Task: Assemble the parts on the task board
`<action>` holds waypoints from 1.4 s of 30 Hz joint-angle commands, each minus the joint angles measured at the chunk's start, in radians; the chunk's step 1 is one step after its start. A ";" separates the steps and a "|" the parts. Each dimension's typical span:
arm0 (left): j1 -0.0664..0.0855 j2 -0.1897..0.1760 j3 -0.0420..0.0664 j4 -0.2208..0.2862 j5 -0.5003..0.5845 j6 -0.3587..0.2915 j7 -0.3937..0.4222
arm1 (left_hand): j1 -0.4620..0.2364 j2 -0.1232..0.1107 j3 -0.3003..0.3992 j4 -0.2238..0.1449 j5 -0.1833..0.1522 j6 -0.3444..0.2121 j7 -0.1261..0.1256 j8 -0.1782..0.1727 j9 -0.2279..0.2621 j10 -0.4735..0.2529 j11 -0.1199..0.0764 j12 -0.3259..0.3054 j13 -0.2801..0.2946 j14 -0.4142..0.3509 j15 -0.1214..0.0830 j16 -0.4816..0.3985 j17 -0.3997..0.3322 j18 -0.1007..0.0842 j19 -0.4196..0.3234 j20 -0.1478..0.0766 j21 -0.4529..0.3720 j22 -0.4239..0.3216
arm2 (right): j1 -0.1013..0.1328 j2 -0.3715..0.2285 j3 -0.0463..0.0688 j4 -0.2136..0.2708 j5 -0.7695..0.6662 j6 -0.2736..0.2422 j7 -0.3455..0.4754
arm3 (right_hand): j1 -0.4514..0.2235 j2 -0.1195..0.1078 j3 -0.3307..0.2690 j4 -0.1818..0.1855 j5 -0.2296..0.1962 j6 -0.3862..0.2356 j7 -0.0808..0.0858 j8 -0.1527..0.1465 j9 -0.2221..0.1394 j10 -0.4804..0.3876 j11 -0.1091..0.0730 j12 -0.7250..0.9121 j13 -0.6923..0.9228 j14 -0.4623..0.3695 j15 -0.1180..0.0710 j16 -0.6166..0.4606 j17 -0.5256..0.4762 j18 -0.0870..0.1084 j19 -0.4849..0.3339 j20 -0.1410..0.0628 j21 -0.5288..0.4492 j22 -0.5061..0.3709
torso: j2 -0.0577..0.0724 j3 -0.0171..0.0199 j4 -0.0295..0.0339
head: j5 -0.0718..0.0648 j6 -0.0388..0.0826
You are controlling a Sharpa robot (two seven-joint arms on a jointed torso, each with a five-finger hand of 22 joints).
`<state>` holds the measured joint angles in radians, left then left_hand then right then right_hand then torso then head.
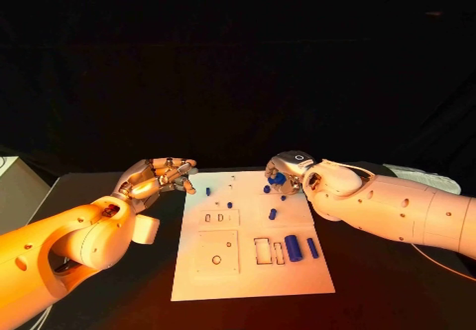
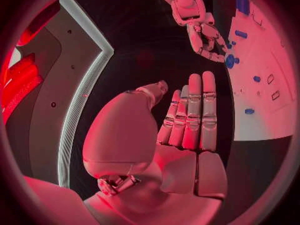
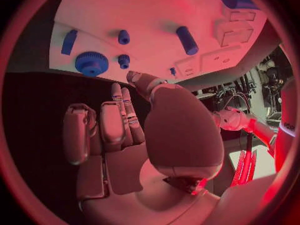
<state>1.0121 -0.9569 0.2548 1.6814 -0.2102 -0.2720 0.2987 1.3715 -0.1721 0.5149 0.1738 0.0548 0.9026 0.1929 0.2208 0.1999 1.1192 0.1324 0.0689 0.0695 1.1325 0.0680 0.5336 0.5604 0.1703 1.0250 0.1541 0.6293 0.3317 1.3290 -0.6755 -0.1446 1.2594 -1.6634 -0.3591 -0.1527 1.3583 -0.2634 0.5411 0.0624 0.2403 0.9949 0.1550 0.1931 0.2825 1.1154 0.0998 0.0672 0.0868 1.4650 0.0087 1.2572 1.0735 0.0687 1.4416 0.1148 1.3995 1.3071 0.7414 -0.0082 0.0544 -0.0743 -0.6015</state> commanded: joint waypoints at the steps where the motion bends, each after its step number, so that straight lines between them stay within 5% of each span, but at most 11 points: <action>1: 0.000 -0.001 0.002 0.006 0.005 0.018 -0.001 | -0.010 0.002 0.006 0.001 0.002 0.003 0.005 -0.004 0.002 -0.002 0.004 -0.005 -0.001 -0.008 -0.002 0.004 0.002 0.008 -0.010 0.001 0.005 0.002 | 0.000 0.008 0.001 -0.008 -0.031 0.038 -0.025 | -0.003 0.001 -0.002 0.006 0.004 0.003 0.002 0.007 0.002 -0.006 0.001 -0.002 0.002 0.028 0.005 0.008 0.004 -0.016 0.010 -0.001 0.009 0.012 | 0.010 -0.0008 0.0014 | -0.003 0.000; 19: 0.000 -0.009 0.010 0.015 -0.002 0.010 -0.009 | -0.014 0.001 0.008 0.001 0.002 0.002 0.008 -0.006 0.003 -0.004 0.006 -0.004 0.000 -0.021 0.001 0.003 0.006 0.007 -0.022 0.004 0.010 0.006 | -0.008 0.036 0.000 -0.038 -0.020 0.069 -0.027 | -0.001 0.009 -0.001 0.009 0.006 0.012 0.001 0.014 0.009 -0.004 0.001 0.001 0.005 0.028 0.005 0.018 0.010 -0.018 0.013 0.001 0.016 0.023 | 0.033 -0.0089 0.0176 | -0.006 -0.001; 42: 0.000 -0.011 0.012 0.011 -0.005 0.017 -0.017 | -0.015 0.001 0.009 0.001 0.002 0.002 0.008 -0.006 0.003 -0.004 0.006 -0.004 0.000 -0.023 0.001 0.002 0.006 0.007 -0.025 0.004 0.011 0.006 | -0.008 0.033 0.000 -0.035 -0.030 0.076 -0.042 | 0.002 0.022 0.007 0.012 0.016 0.023 -0.003 0.024 0.020 0.010 -0.003 0.007 0.012 0.026 0.003 0.027 0.009 -0.018 0.013 0.000 0.020 0.028 | 0.059 -0.0040 0.0178 | -0.011 0.011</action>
<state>1.0122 -0.9674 0.2655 1.6908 -0.2119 -0.2717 0.2801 1.3655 -0.1739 0.5176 0.1765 0.0548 0.9026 0.1929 0.2207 0.2014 1.1152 0.1360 0.0690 0.0692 1.1181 0.0682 0.5335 0.5657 0.1698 1.0075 0.1574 0.6330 0.3372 1.3272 -0.6417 -0.1398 1.2235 -1.6773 -0.3086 -0.1843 1.3618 -0.2512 0.5440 0.0707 0.2500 1.0133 0.1520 0.2148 0.3012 1.1165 0.0988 0.0674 0.0976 1.4649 0.0087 1.2800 1.0824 0.0689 1.4467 0.1129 1.4159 1.3077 0.7959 -0.0128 0.0714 -0.0848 -0.5924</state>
